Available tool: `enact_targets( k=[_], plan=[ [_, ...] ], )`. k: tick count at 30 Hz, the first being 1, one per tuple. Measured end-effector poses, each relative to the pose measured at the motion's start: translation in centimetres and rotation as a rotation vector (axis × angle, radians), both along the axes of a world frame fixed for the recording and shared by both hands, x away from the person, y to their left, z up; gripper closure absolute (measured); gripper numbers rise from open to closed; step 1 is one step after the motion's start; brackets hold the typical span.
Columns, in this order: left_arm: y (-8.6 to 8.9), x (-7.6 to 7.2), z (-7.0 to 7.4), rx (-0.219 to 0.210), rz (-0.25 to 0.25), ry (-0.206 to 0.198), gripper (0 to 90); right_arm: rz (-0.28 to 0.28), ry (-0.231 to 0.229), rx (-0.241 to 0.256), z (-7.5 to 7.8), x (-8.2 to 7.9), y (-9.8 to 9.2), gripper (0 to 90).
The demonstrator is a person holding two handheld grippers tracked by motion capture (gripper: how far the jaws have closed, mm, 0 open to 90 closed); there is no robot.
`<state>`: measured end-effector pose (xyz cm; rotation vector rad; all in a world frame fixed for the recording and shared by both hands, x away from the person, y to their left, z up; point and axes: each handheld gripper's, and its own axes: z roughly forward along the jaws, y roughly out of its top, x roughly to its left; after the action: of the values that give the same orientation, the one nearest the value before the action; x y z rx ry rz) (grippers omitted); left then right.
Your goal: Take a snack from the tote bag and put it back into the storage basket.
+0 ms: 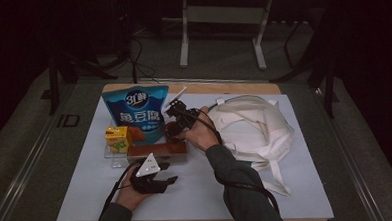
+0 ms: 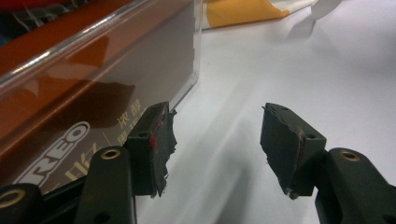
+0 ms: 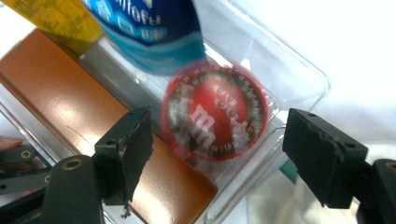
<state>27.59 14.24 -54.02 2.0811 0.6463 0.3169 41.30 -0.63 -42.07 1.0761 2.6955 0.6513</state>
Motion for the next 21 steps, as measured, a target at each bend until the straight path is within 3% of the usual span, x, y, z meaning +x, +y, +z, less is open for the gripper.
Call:
enact_targets(
  k=[21],
  plan=[
    [0.0,0.0,0.0,-0.003,0.003,0.001,43.2,0.008,-0.017,0.009,1.0,0.0,-1.7,34.8]
  ],
)
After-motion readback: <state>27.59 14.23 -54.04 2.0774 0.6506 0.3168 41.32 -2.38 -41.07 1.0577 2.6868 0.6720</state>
